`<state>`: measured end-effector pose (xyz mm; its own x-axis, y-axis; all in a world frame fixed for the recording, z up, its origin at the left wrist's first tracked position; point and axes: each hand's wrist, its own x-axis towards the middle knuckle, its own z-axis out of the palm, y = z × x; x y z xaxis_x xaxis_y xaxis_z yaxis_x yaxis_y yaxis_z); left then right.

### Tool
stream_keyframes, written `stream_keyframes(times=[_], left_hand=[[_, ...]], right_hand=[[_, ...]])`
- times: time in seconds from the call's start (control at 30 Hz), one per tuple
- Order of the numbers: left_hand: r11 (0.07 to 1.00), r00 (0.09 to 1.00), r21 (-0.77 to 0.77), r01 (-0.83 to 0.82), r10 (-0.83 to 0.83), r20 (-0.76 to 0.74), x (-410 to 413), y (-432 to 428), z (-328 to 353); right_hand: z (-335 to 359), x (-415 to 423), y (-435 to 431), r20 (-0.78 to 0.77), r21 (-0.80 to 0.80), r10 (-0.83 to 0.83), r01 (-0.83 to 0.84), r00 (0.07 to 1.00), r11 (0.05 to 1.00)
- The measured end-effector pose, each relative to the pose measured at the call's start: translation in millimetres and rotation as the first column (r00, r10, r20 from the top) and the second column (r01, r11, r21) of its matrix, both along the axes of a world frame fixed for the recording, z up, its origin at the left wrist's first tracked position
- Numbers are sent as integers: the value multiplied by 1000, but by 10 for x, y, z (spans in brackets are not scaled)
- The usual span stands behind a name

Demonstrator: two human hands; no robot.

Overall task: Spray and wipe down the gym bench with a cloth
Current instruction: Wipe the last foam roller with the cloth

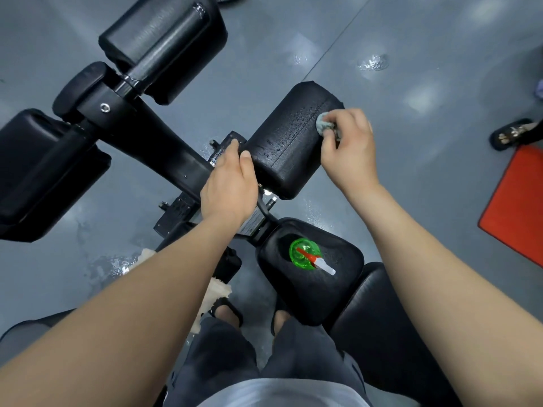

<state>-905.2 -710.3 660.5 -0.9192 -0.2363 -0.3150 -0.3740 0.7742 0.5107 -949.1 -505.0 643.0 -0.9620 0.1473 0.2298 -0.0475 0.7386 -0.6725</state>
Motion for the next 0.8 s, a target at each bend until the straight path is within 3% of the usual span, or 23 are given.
stream_keyframes(times=[0.37, 0.5, 0.8], left_hand=[[1000, 999, 8, 17, -17, -49, 11, -2, 22], [1000, 998, 7, 16, -16, -68, 7, -9, 23], [1000, 998, 1, -7, 7, -65, 4, 10, 14]], right_hand=[[258, -454, 92, 120, 6, -25, 24, 993, 1000], [292, -441, 113, 186, 90, 54, -72, 981, 993], [197, -201, 77, 131, 205, 253, -276, 959, 939]])
